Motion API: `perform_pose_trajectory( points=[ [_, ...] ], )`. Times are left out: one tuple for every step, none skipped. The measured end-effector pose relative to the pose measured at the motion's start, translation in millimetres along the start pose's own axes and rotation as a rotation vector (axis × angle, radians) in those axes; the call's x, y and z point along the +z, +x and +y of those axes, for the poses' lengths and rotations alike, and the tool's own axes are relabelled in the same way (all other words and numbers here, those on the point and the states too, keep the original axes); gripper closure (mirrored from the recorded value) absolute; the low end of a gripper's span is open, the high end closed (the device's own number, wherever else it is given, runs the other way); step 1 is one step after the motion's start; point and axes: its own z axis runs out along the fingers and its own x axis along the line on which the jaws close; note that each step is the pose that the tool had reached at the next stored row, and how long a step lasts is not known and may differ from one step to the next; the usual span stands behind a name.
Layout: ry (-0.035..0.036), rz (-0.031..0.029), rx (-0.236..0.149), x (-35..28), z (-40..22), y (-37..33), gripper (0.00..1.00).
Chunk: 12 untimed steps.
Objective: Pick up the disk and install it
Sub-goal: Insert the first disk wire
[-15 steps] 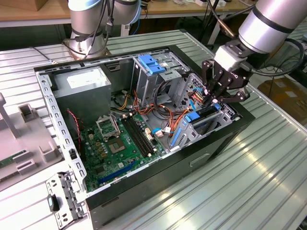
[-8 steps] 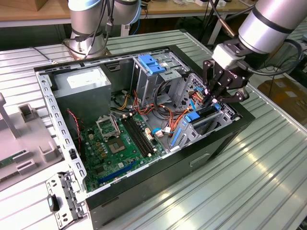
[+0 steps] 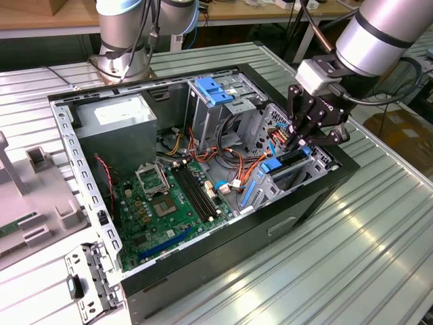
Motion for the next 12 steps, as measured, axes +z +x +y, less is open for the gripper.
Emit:
perform_pose_trajectory(
  points=[
    [0.0009, 0.0001, 0.009, 0.1, 0.0, 0.0, 0.84],
    [0.0019, 0.0003, 0.019, 0.1, -0.1, 0.0, 0.84],
    [0.0028, 0.0004, 0.029, 0.2, -0.1, 0.0, 0.84],
    [0.0042, 0.0006, 0.043, 0.3, -0.2, 0.0, 0.84],
    [0.0049, 0.0007, 0.051, 0.3, -0.4, 0.0, 0.84],
    [0.005, 0.0007, 0.052, 0.3, -0.4, 0.0, 0.84],
    [0.0051, 0.0008, 0.052, 0.3, -0.5, 0.2, 0.84],
    [0.005, 0.0007, 0.052, 0.3, -0.6, 0.5, 0.84],
    [0.0044, 0.0009, 0.045, 0.2, -1.3, 0.7, 0.84],
    [0.0031, 0.0013, 0.03, 0.2, -1.6, 0.7, 0.84],
    [0.0022, 0.0015, 0.021, 0.3, -2.0, 0.8, 0.84],
    [0.001, 0.002, 0.008, 0.3, -2.4, 0.9, 0.84]
  ],
)
